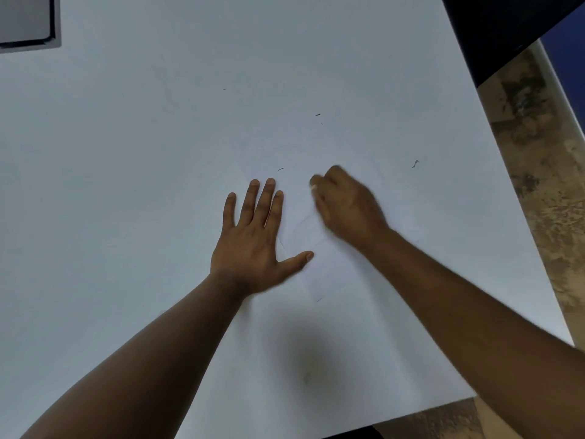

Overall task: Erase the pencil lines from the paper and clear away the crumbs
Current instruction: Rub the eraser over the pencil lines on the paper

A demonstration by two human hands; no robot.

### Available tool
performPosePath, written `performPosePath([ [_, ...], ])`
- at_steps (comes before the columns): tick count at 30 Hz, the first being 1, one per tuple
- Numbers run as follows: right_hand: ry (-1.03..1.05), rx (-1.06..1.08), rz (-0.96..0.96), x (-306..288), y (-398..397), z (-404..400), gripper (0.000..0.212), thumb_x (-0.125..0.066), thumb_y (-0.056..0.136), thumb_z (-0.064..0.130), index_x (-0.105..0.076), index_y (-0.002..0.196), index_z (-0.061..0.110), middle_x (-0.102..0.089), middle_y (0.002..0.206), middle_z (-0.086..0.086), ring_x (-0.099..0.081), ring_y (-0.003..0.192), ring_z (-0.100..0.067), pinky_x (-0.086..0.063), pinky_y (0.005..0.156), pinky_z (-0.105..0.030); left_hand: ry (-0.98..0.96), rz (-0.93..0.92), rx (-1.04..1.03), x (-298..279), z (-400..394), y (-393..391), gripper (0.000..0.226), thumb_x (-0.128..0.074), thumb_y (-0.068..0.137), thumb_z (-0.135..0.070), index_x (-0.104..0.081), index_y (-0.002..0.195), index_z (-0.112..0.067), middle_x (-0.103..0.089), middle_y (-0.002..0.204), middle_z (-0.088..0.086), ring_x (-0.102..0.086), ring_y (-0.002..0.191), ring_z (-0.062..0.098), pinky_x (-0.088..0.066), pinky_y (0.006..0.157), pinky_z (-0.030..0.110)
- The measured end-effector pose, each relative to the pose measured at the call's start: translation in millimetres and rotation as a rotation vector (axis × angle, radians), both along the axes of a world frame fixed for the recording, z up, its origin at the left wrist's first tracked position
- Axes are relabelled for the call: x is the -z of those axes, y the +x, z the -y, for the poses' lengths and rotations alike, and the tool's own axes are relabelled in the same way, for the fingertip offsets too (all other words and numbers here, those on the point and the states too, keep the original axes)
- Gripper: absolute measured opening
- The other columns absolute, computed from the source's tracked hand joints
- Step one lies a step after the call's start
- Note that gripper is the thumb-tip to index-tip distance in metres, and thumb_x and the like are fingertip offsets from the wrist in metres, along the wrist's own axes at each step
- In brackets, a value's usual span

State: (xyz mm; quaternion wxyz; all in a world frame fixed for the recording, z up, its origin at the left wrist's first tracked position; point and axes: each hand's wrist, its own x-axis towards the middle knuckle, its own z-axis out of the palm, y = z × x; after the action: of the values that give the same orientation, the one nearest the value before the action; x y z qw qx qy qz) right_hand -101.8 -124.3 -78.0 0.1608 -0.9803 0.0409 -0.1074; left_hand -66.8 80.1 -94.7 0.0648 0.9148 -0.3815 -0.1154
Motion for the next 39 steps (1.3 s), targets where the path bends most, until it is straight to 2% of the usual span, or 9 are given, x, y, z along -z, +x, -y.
performPosePath([
  [6, -0.004, 0.219, 0.054, -5.7, 27.2, 39.5, 0.019, -0.050, 0.095, 0.013, -0.066, 0.089, 0.005, -0.053, 0.084, -0.010, -0.053, 0.061, -0.026, -0.050, 0.055, -0.036, 0.018, -0.007, -0.001, -2.3, 0.3, 0.9, 0.109, -0.017, 0.089, -0.088, -0.002, 0.165, -0.012, 0.013, 0.173, 0.005, 0.021, 0.157, 0.022, 0.005, 0.127, 0.057],
  [13, 0.049, -0.047, 0.008, -4.8, 3.2, -8.1, 0.022, -0.049, 0.099, 0.018, -0.069, 0.101, 0.008, -0.057, 0.088, -0.007, -0.059, 0.066, -0.025, -0.050, 0.055, -0.033, 0.001, -0.004, 0.008, 0.0, -0.8, 0.6, 0.109, -0.020, 0.090, -0.088, -0.006, 0.165, -0.011, 0.009, 0.173, 0.006, 0.017, 0.158, 0.024, 0.002, 0.126, 0.058],
  [16, -0.032, 0.074, 0.070, -5.4, 14.6, 31.6, 0.015, -0.054, 0.095, 0.012, -0.067, 0.090, 0.007, -0.056, 0.084, -0.010, -0.060, 0.067, -0.029, -0.051, 0.055, -0.036, 0.007, -0.012, 0.002, -1.7, 0.0, 1.5, 0.109, -0.021, 0.089, -0.088, -0.006, 0.165, -0.011, 0.009, 0.173, 0.005, 0.017, 0.158, 0.023, 0.003, 0.126, 0.058],
  [19, -0.008, 0.228, 0.048, -7.1, 23.8, 61.7, 0.022, -0.049, 0.096, 0.019, -0.069, 0.095, 0.008, -0.056, 0.088, -0.011, -0.058, 0.067, -0.030, -0.052, 0.060, -0.037, 0.020, -0.020, 0.000, -3.0, 0.3, 1.6, 0.109, -0.020, 0.089, -0.088, -0.005, 0.165, -0.012, 0.011, 0.173, 0.004, 0.019, 0.158, 0.023, 0.003, 0.126, 0.058],
  [24, 0.145, 0.222, 0.077, -9.4, 5.2, 38.1, 0.020, -0.056, 0.094, 0.017, -0.072, 0.102, 0.008, -0.059, 0.085, -0.010, -0.059, 0.071, -0.025, -0.049, 0.067, -0.032, 0.015, -0.013, 0.006, -3.0, -0.6, 2.2, 0.109, -0.018, 0.089, -0.088, -0.006, 0.165, -0.011, 0.009, 0.173, 0.005, 0.018, 0.158, 0.024, 0.002, 0.126, 0.059],
  [27, 0.198, 0.156, 0.076, -7.3, -14.9, 3.6, 0.016, -0.058, 0.093, 0.017, -0.073, 0.096, 0.011, -0.057, 0.083, -0.005, -0.056, 0.067, -0.019, -0.047, 0.063, -0.029, 0.005, -0.009, 0.011, -1.0, -1.0, 2.2, 0.109, -0.019, 0.090, -0.088, -0.008, 0.165, -0.010, 0.007, 0.173, 0.006, 0.015, 0.159, 0.025, 0.001, 0.126, 0.059],
  [31, 0.104, 0.097, 0.062, -0.4, -19.4, -7.3, 0.017, -0.056, 0.096, 0.016, -0.070, 0.096, 0.008, -0.058, 0.084, -0.006, -0.057, 0.066, -0.019, -0.050, 0.056, -0.031, 0.020, -0.007, 0.013, -0.9, -1.1, 1.7, 0.109, -0.019, 0.090, -0.088, -0.005, 0.165, -0.011, 0.009, 0.173, 0.006, 0.016, 0.159, 0.024, 0.002, 0.127, 0.059],
  [36, 0.026, 0.299, 0.078, -2.7, -10.1, 38.2, 0.015, -0.057, 0.092, 0.014, -0.070, 0.090, 0.007, -0.056, 0.085, -0.009, -0.056, 0.063, -0.025, -0.050, 0.053, -0.033, 0.023, -0.009, 0.004, -3.4, 0.2, 1.0, 0.108, -0.020, 0.090, -0.088, -0.006, 0.165, -0.012, 0.009, 0.173, 0.005, 0.017, 0.158, 0.023, 0.001, 0.127, 0.058],
  [39, 0.077, 0.290, 0.065, -5.7, -9.9, 38.3, 0.017, -0.056, 0.093, 0.017, -0.071, 0.095, 0.010, -0.058, 0.088, -0.007, -0.059, 0.067, -0.024, -0.052, 0.056, -0.033, 0.016, -0.008, 0.009, -3.3, -0.3, 0.9, 0.108, -0.020, 0.090, -0.088, -0.006, 0.165, -0.012, 0.008, 0.173, 0.005, 0.016, 0.158, 0.023, 0.000, 0.127, 0.059],
])
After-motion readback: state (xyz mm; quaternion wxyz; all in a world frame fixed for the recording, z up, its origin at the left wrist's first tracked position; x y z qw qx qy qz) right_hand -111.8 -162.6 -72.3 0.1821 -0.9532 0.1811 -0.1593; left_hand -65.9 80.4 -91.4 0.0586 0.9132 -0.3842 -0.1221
